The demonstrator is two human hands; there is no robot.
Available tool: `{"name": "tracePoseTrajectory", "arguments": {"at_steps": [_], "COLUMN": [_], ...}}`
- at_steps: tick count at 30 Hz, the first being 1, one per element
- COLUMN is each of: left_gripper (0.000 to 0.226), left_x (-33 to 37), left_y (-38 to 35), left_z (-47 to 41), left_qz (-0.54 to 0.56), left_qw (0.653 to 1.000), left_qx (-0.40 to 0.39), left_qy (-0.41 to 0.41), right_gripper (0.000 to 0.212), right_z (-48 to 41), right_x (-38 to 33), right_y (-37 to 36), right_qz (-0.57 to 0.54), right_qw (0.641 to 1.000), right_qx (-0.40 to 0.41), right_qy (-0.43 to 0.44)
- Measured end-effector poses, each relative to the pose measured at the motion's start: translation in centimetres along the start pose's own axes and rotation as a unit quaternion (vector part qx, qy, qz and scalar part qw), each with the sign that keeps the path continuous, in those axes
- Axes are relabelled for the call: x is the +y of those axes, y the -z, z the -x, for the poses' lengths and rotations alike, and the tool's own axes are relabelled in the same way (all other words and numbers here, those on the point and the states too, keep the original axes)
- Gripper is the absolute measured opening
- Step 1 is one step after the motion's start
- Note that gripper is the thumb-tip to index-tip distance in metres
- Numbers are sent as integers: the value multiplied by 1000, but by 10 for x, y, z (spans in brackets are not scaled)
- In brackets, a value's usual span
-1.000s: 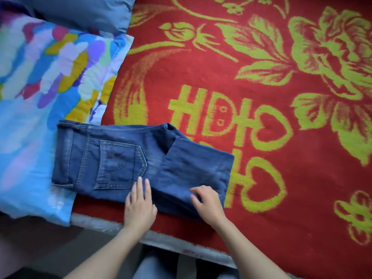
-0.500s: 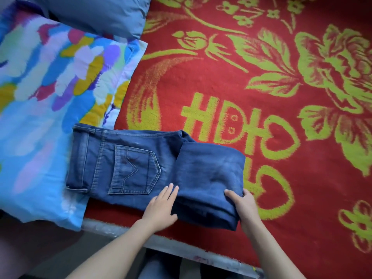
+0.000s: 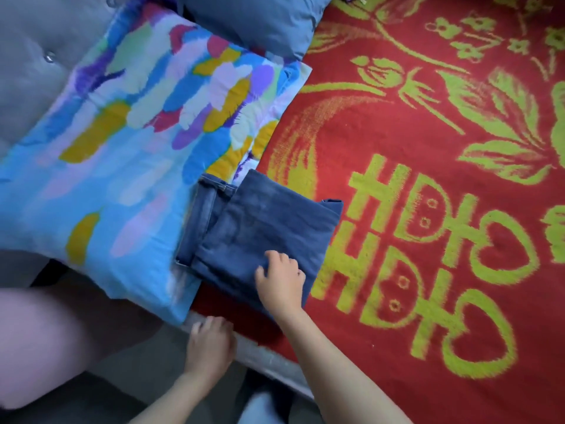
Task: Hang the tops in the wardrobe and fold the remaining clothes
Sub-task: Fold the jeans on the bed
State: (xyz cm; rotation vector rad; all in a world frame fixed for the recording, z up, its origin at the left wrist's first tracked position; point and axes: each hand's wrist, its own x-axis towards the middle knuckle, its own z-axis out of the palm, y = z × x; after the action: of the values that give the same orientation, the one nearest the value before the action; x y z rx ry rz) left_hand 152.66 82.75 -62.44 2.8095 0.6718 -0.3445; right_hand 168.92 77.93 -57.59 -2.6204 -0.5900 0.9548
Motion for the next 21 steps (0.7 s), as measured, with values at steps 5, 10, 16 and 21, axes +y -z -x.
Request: {"name": "tracePoseTrajectory", "arguments": {"at_steps": [5,10,16,21], "left_gripper": [45,106,115,66], "left_x": [-30,-43,-46,-49], "left_y": [17,12,-5,-16], "left_z": [-31,-74,-104,-106], "left_qz": [-40,-157,-155,-186], "left_qw": [992,972,971,962], "left_qx": [103,3,-26,30], "left_qy": [-66,-172,-181,-196], "right_gripper": [72,103,54,55], "right_z": [33,24,0,-9], "right_x": [45,60,73,62], "right_y": [-30,-45,-47,-38], "right_qz": [178,245,294,266], "right_qw": [982,965,944,950], "right_qx": [20,-43,-5,-4], "right_qy": [65,78,147,162]}}
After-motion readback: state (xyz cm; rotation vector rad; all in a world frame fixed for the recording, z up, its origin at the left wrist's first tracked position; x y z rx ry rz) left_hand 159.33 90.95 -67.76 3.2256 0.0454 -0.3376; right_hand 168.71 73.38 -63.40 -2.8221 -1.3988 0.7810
